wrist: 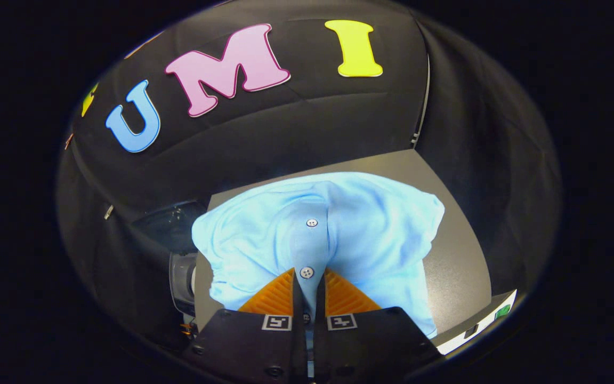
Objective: Put the clothes into the washing machine and then close the washing machine lid.
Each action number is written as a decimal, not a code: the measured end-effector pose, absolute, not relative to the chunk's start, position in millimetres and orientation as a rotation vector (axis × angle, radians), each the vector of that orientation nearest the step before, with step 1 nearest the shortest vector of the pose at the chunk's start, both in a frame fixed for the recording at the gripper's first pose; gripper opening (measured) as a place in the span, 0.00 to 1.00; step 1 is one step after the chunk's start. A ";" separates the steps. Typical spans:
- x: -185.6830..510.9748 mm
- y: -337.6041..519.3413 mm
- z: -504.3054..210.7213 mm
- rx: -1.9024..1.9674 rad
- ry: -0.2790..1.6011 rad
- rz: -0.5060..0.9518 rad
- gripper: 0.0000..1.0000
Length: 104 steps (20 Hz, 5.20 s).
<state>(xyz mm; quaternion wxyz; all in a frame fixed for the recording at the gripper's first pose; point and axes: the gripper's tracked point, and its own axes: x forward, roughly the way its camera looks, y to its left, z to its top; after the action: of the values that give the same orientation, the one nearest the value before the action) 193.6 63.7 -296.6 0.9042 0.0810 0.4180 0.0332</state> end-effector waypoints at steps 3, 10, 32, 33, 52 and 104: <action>191.6 78.9 -254.2 0.187 0.792 0.060 0.09; 178.1 172.5 -167.5 0.190 0.671 0.181 0.09; 130.0 462.2 -371.4 0.088 0.957 0.387 0.09; 131.1 464.8 -386.3 0.097 0.982 0.375 0.09; 163.3 448.5 -417.4 0.089 0.982 0.268 1.00; 245.3 504.2 -377.9 -0.048 0.629 0.282 1.00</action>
<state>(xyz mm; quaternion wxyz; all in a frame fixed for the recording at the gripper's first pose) 245.3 504.2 -377.9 0.9409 -0.0237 0.3083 0.1382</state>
